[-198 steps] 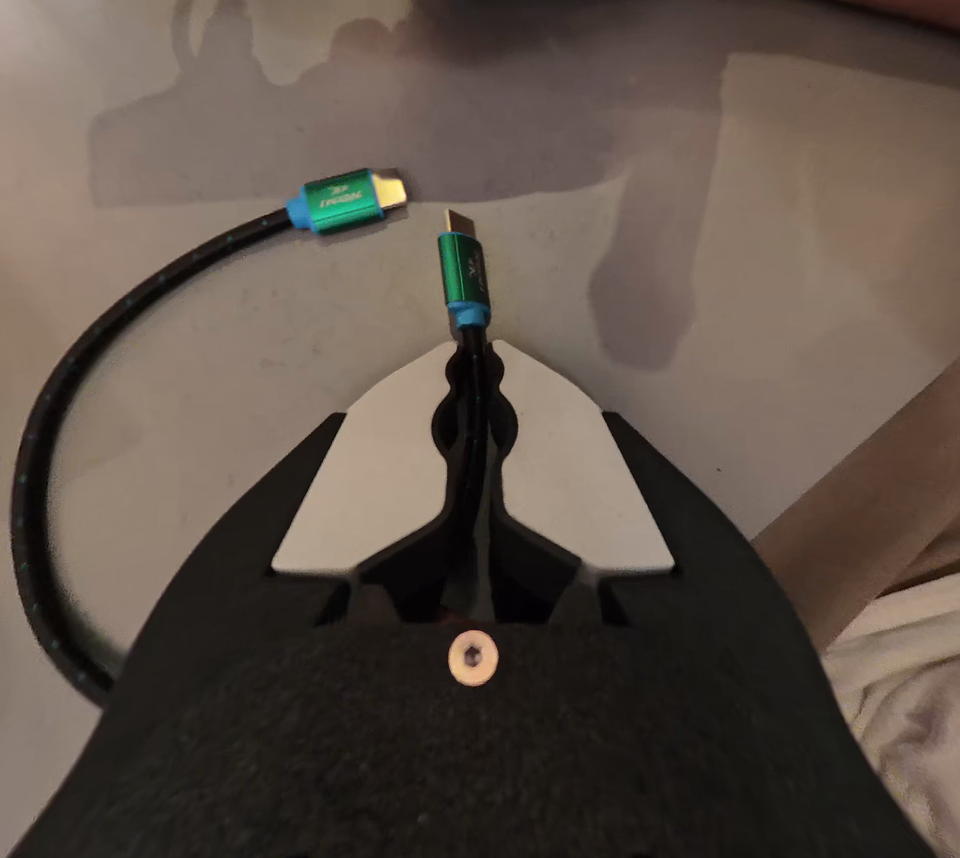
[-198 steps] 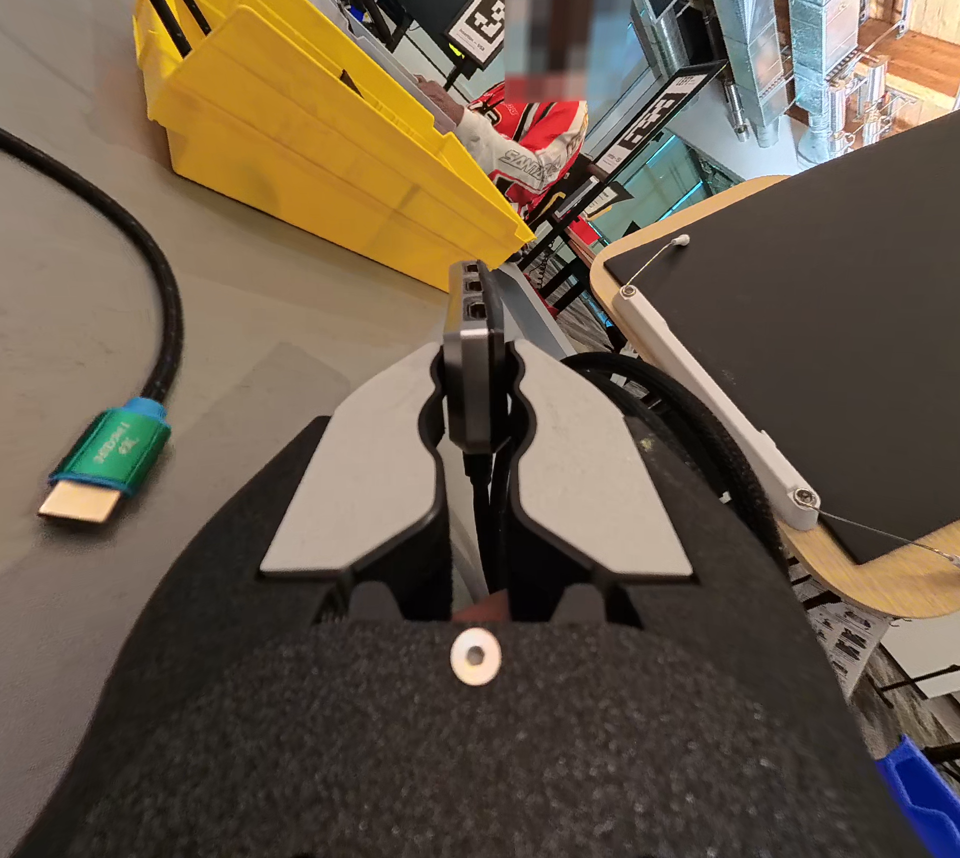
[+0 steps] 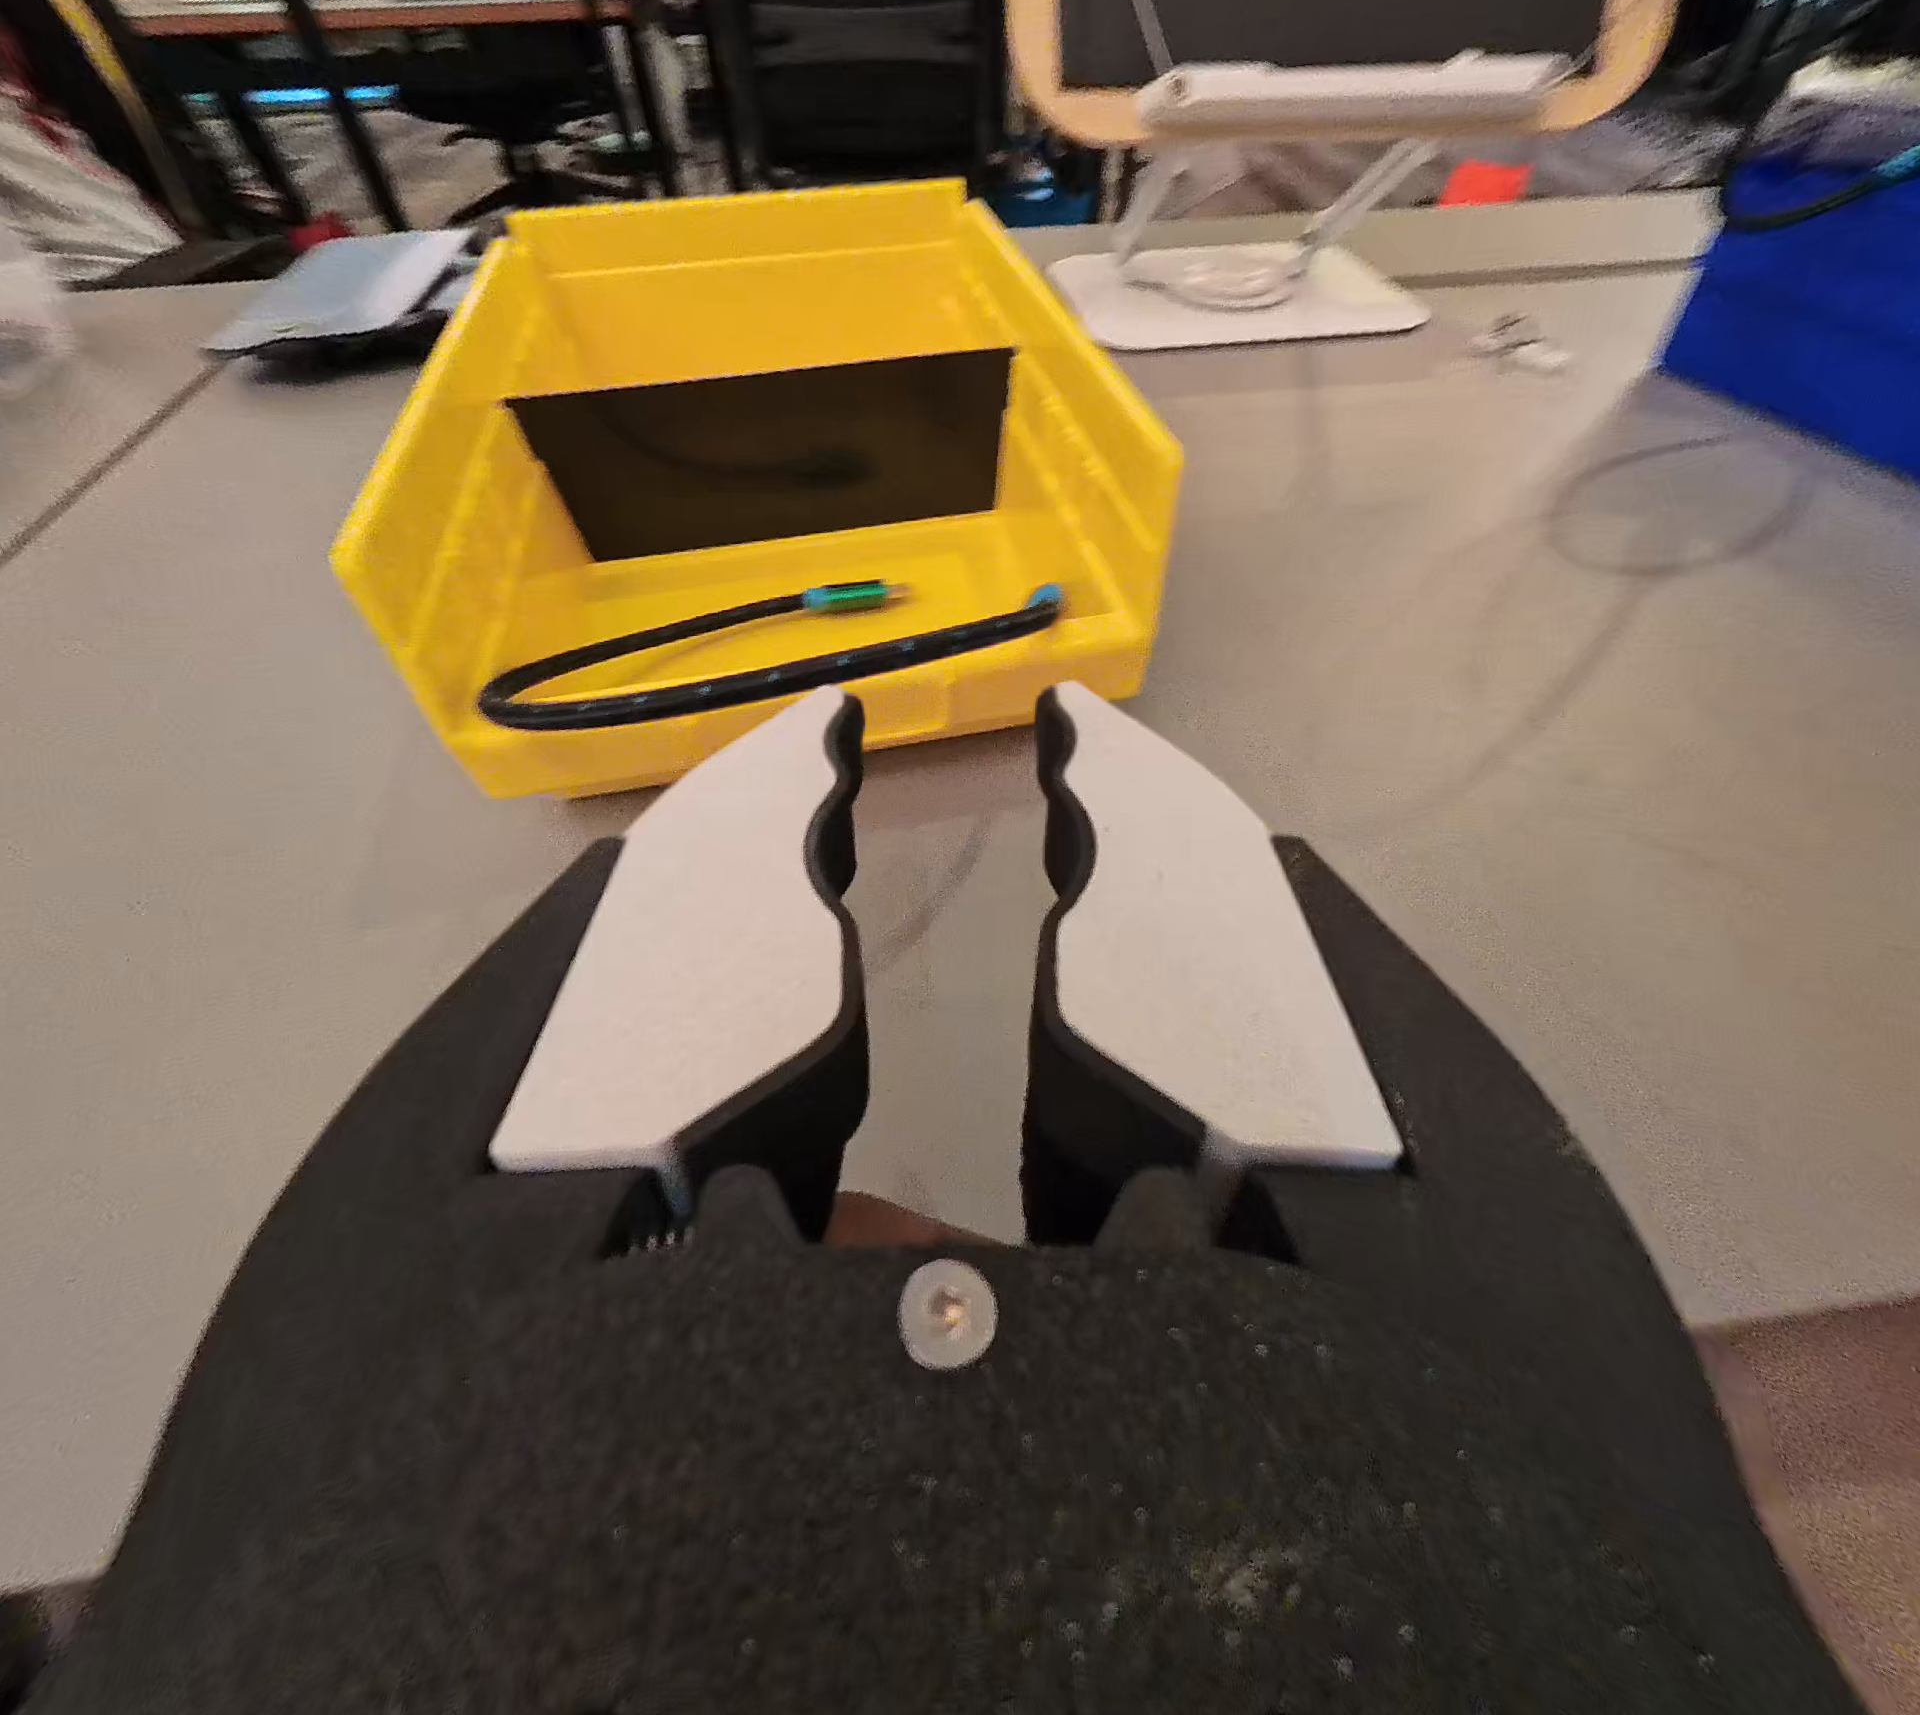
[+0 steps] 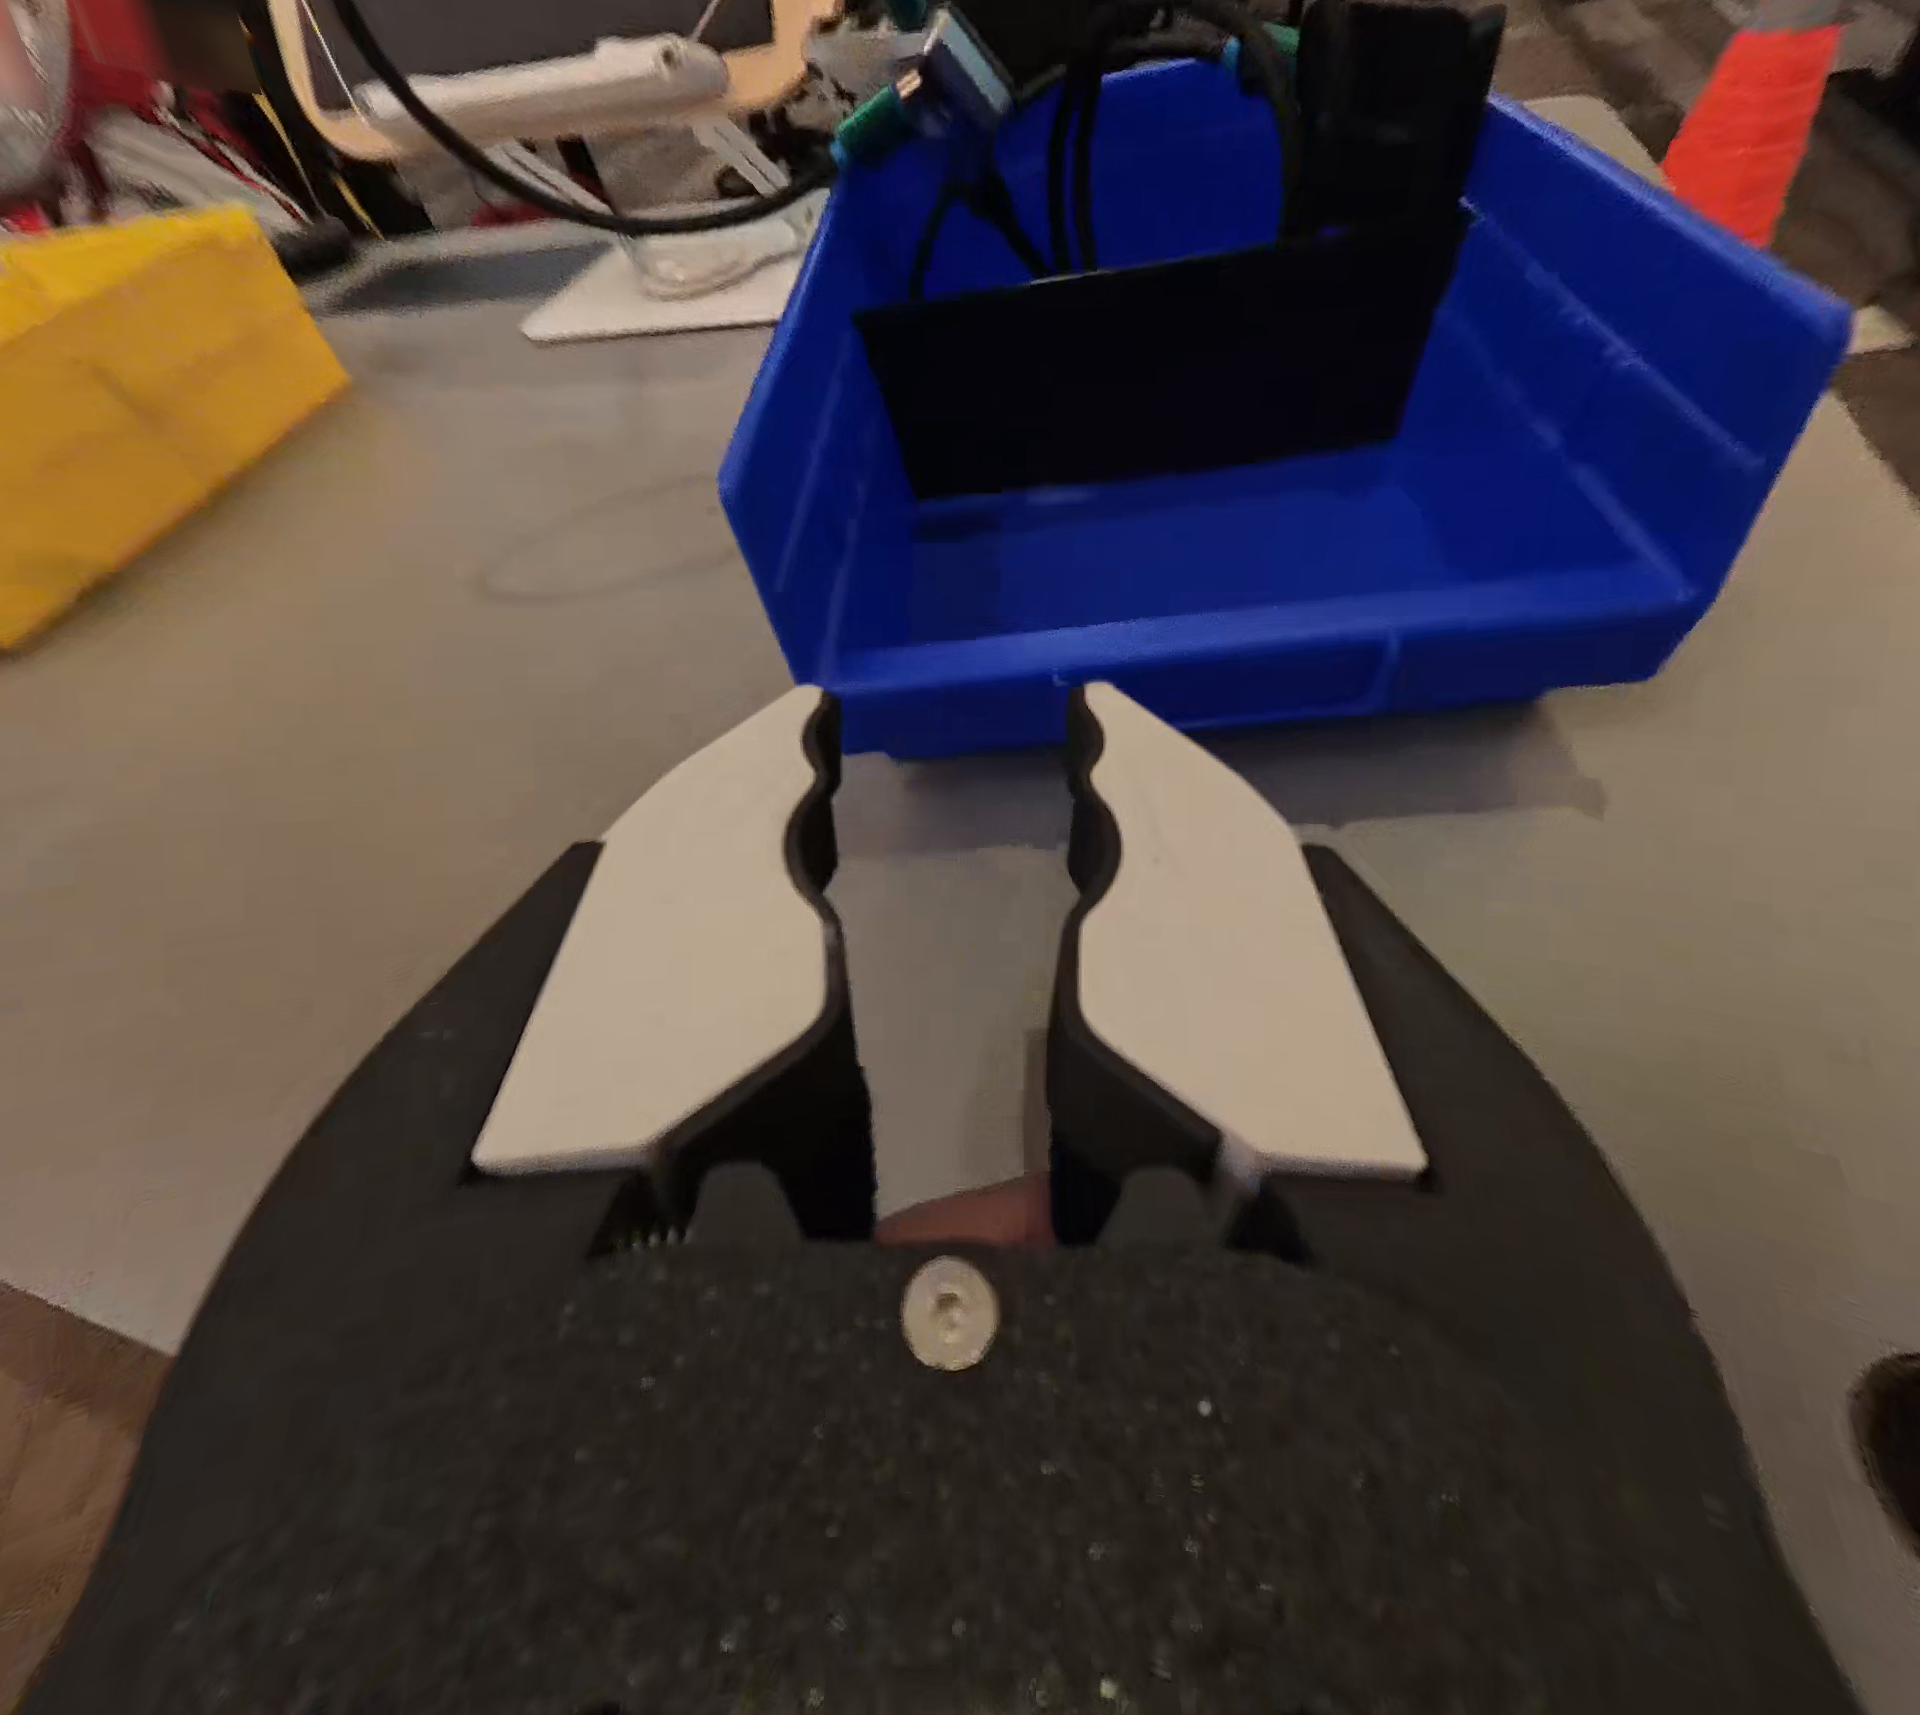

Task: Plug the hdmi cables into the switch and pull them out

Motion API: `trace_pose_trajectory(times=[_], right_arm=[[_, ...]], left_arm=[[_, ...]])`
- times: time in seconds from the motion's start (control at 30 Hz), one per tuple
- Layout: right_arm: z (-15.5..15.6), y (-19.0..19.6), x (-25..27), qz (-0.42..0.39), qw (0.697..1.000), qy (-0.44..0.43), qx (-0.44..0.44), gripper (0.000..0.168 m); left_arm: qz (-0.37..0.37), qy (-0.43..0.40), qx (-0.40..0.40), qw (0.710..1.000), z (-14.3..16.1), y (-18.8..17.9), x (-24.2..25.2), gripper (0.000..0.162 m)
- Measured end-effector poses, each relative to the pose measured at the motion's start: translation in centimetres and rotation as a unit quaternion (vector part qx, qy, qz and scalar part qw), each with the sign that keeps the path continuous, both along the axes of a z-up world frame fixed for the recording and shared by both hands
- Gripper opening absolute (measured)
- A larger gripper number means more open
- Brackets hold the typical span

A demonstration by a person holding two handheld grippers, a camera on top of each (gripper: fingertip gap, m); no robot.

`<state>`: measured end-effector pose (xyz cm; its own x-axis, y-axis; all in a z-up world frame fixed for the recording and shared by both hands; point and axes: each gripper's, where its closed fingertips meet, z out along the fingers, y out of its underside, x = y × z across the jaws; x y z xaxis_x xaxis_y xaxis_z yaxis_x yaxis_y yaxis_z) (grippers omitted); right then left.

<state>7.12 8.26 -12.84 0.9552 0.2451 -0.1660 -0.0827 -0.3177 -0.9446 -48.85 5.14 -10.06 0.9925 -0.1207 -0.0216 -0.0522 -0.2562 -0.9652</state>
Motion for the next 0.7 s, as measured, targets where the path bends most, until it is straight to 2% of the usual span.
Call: trace_pose_trajectory(times=[0.07, 0.17, 0.5, 0.7], right_arm=[[0.3, 0.2, 0.1, 0.004, 1.0, -0.025, 0.016, 0.04], [0.0, 0.4, 0.4, 0.002, 1.0, -0.008, 0.012, 0.041], [0.0, 0.3, 1.4, -0.009, 0.999, -0.026, 0.018, 0.042], [-0.3, 0.8, 0.3, 0.004, 0.999, -0.037, 0.013, 0.042]], left_arm=[[0.031, 0.006, -0.021, 0.999, -1.0, 0.4, -0.8, 0.032], [0.019, -0.029, -0.052, 0.998, -2.5, 0.8, -0.2, 0.033], [0.016, -0.011, -0.043, 0.999, -2.3, 0.7, 0.3, 0.035], [0.013, -0.005, -0.043, 0.999, -2.4, 0.6, 0.4, 0.035]])
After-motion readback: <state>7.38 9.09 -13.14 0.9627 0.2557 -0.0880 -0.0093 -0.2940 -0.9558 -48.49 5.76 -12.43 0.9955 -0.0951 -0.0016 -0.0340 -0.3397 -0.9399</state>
